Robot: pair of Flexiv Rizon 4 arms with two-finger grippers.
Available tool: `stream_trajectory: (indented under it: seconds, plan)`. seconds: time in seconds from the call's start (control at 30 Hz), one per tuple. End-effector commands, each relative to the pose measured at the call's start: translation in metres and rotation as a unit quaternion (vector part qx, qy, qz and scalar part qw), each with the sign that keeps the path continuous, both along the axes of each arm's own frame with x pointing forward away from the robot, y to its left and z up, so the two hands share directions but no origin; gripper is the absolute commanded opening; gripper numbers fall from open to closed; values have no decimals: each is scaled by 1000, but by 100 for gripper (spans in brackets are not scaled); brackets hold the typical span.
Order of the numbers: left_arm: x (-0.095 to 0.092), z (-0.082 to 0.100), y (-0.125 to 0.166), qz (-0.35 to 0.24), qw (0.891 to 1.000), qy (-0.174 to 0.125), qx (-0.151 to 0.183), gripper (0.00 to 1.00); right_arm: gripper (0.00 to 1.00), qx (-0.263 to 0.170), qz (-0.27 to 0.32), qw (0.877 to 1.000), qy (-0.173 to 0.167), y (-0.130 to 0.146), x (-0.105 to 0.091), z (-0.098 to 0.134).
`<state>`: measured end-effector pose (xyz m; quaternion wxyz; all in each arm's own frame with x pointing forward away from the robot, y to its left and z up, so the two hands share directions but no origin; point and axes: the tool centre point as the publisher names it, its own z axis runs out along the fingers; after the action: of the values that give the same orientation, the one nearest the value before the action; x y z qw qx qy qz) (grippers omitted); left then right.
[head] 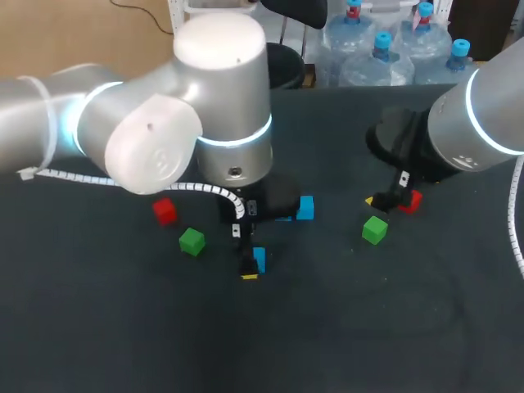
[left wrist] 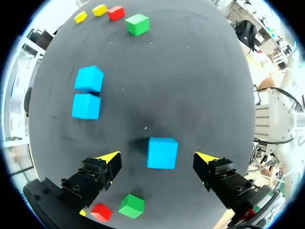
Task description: Place the blue cubes, place green cubes on the blue cubes, place the yellow cubes on the green cubes, then place the red cubes on the yellow cubes, and place purple cube on the red cubes.
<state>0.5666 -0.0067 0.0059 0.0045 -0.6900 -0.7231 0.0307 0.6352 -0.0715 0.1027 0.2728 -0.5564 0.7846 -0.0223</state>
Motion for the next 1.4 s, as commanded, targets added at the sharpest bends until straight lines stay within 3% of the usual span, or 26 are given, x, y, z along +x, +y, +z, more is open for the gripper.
stream_trajectory:
  seconds: [0.03, 0.4, 0.6, 0.7, 0.87, 0.97, 1.17, 1.4]
  plan:
    - [-3, -1, -5, -15, 1000, 2, 4, 100, 100, 1, -2, 1000, -6, 0, -2, -2]
    - [-3, -2, -14, -35, 999, 6, 14, 100, 100, 1, -2, 1000, -6, 0, -2, -2]
    - [-1, -2, -14, -40, 999, 4, 17, 79, 100, 1, -2, 1000, -6, 0, -2, -2]
    - [-1, -2, -14, -44, 999, 5, 16, 48, 100, 1, -2, 1000, -6, 0, -2, -2]
    - [-2, -2, -14, -48, 999, 4, 15, 35, 100, 1, -2, 1000, -6, 0, -2, -2]
    - [-2, -3, -13, -50, 999, 4, 15, 32, 100, 1, -2, 1000, -6, 0, -2, -2]
    - [-1, -4, -10, -50, 999, 5, 19, 8, 100, 1, -2, 1000, -6, 0, -2, -2]
    - [8, -6, -5, -53, 998, 17, 31, 5, 100, 1, -2, 1000, -6, 0, -2, -2]
